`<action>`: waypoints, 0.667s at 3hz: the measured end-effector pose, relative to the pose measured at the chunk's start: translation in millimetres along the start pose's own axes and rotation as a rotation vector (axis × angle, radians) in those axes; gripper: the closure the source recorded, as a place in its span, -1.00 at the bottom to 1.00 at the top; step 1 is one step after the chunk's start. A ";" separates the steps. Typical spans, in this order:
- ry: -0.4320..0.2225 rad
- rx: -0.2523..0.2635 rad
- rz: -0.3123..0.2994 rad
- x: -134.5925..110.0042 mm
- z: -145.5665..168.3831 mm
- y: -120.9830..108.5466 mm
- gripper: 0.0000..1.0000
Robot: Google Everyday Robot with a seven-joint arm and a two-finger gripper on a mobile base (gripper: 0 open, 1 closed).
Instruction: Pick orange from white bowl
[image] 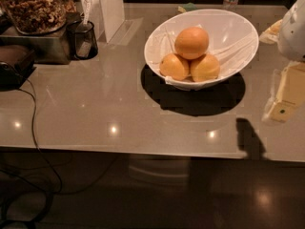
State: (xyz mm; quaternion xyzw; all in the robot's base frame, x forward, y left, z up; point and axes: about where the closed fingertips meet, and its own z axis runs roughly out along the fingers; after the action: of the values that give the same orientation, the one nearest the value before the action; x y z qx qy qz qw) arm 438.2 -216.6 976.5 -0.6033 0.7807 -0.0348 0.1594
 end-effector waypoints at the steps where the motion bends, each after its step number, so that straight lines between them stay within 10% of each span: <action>1: 0.000 0.000 0.000 -0.2 0.0 -0.2 -1.00; 2: -0.043 0.013 -0.064 -25.8 -1.6 -21.9 -1.00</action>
Offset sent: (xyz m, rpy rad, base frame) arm 0.0664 0.0475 0.0294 0.0478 -0.0668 0.1858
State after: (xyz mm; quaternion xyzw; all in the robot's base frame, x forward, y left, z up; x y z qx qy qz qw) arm 463.8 -198.2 988.7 -0.6277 0.7570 -0.0319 0.1788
